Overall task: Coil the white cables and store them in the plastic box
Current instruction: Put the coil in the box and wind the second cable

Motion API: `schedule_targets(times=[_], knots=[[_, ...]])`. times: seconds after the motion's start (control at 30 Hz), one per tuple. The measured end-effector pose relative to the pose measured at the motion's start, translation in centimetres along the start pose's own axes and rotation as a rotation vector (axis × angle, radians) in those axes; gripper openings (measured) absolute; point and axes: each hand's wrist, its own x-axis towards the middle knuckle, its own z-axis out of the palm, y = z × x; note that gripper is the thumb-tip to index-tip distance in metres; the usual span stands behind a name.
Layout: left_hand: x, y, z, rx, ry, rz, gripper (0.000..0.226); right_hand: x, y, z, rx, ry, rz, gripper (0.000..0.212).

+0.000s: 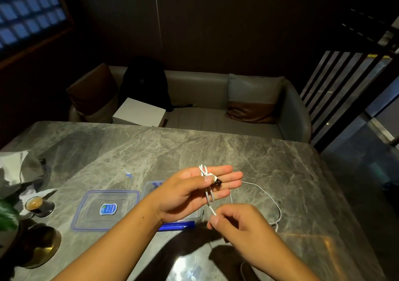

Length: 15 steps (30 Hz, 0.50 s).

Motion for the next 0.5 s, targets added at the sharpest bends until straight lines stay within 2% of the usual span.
schedule_targets(times=[0.07,0.23,0.37,0.5], knots=[[-0.1,0.0,0.0,0.0,-0.004,-0.017,0.046,-0.3,-0.4,-0.7,-0.029,0.048,-0.03,0.025],[-0.3,-0.3,0.2,-0.033,-0.01,-0.076,0.046,-0.7,-1.9,-2.8,-0.046,0.003,-0.11,0.021],[-0.4,-1.2,0.3,0.002,0.022,-0.084,0.046,-0.6,-3.0,-4.5,-0.035,0.042,-0.154,0.019],[-0.1,-1.8,0.7,0.032,-0.053,-0.102,0.048,-0.5,-3.9,-5.7,-0.119,0.065,-0.181,0.011]])
